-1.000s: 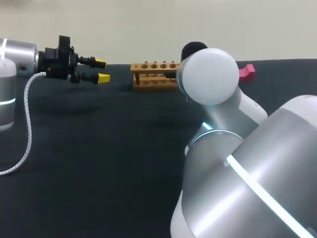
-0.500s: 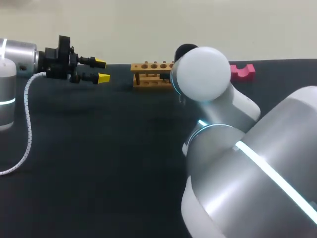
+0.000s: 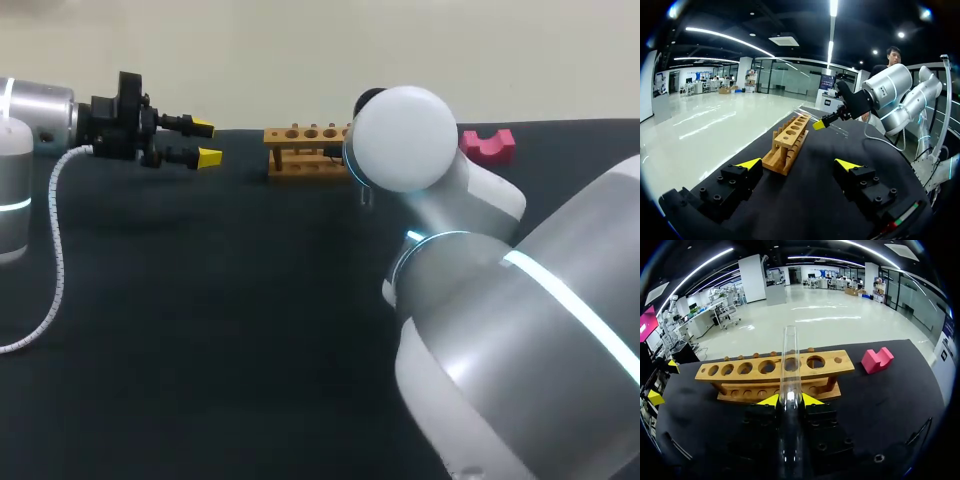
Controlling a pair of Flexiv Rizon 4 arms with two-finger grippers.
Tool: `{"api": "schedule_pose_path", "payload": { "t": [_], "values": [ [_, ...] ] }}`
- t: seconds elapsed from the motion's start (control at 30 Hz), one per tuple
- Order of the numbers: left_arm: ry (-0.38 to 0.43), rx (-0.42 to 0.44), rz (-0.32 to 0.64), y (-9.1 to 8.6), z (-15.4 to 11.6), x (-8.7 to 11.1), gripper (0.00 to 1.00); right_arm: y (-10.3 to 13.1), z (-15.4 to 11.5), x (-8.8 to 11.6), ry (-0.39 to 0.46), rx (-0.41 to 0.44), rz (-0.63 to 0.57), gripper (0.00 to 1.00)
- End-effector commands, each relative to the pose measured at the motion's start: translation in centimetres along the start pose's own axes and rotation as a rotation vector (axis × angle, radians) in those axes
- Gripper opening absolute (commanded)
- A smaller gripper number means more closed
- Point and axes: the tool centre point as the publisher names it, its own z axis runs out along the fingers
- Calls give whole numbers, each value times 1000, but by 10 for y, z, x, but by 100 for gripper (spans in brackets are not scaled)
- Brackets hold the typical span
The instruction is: Grasp the test tube, adjust it, and insert it.
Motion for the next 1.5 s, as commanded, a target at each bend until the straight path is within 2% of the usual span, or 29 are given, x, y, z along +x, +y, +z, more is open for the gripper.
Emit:
{"api": "schedule_pose_path", "payload": {
  "t": [0.03, 0.17, 0.9, 1.27, 1.5],
  "values": [
    [-4, -6, 3, -2, 0, 1, 100, 1, 4, -1, 23, -1, 1, 0],
    [-4, -6, 3, -2, 0, 1, 100, 1, 6, 0, 38, 0, 7, 0],
    [-4, -6, 3, -2, 0, 1, 100, 1, 15, 16, 265, -55, 8, 0],
    [-4, -6, 3, -2, 0, 1, 100, -1, 13, 22, 283, -51, 26, 0],
    [-4, -6, 3, -2, 0, 1, 100, -2, -4, 20, 261, -40, 59, 0]
  ]
}}
